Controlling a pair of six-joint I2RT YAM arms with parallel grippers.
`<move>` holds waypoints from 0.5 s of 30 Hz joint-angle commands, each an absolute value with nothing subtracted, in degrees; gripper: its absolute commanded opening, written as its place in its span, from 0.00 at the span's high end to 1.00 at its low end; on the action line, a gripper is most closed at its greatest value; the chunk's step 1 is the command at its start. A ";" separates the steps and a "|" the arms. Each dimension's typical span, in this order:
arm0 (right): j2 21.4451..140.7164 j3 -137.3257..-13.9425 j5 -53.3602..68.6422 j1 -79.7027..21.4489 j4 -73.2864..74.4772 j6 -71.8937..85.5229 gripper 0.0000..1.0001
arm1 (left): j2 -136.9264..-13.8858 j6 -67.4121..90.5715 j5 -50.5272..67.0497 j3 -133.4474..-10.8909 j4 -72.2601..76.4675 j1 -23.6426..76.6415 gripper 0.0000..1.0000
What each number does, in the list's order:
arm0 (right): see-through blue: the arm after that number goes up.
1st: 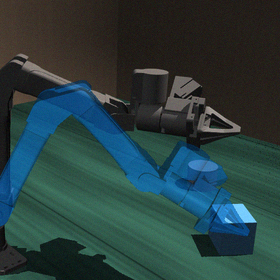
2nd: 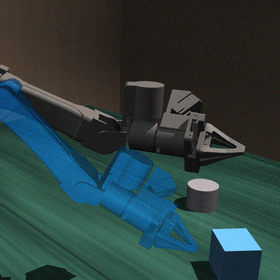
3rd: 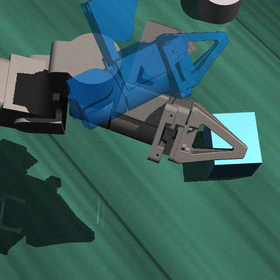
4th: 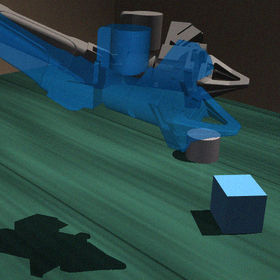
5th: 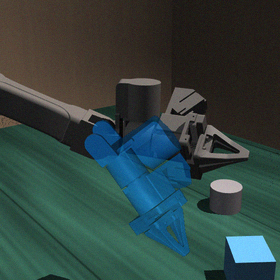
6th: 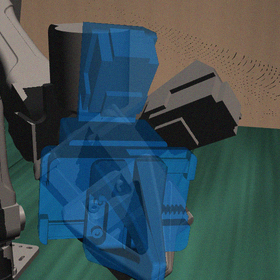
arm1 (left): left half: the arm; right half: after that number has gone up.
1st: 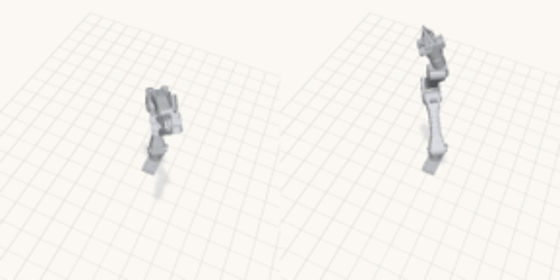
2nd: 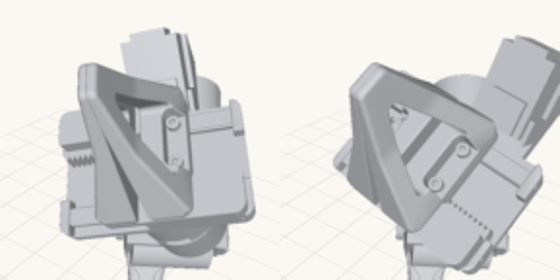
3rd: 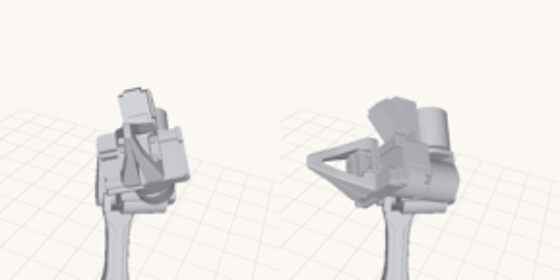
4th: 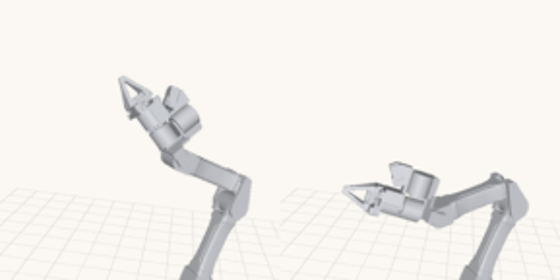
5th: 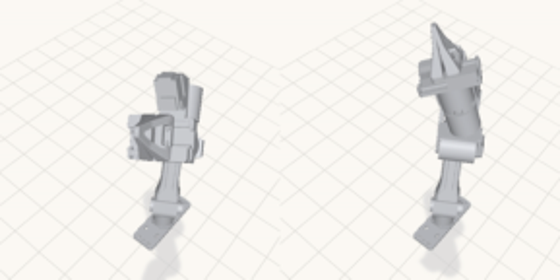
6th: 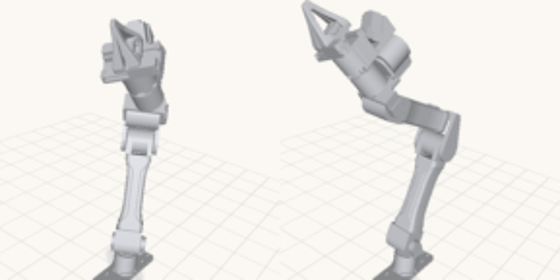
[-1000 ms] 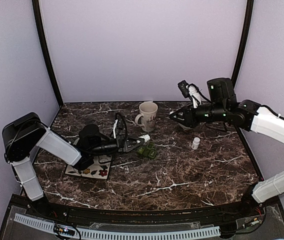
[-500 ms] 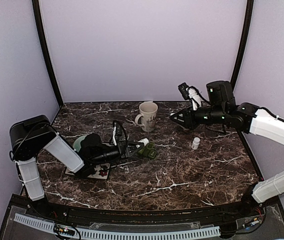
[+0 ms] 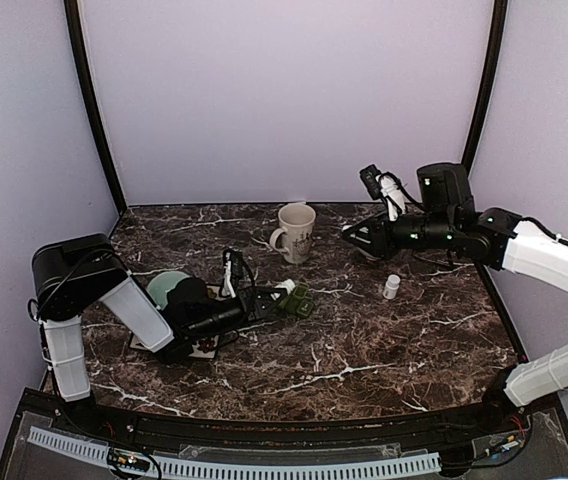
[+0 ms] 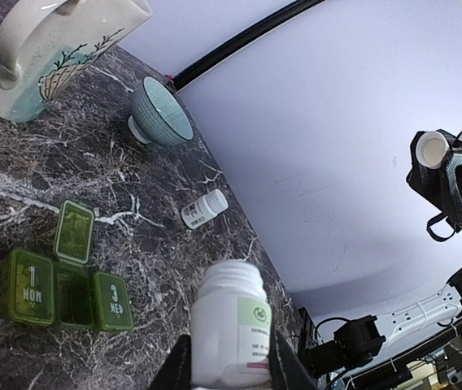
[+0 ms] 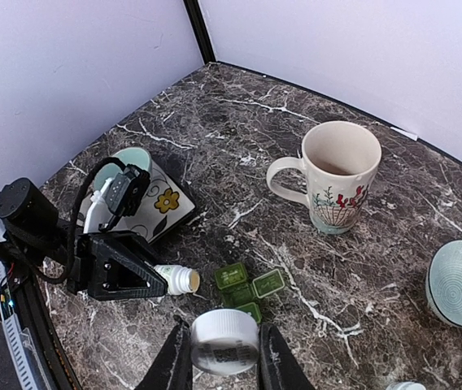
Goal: Sort the pills into containers
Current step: Pour the pill into the compartment of the pill container.
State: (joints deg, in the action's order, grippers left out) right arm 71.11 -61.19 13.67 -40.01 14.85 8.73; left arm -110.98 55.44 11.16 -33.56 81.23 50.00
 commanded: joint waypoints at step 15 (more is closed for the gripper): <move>68.65 -60.21 14.06 -39.66 12.91 9.76 1.00 | -112.48 55.94 4.24 -33.35 80.27 51.77 1.00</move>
State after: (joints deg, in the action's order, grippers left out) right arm 69.93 -60.58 13.69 -39.97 14.79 9.17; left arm -112.29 56.14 6.07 -33.56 80.99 51.27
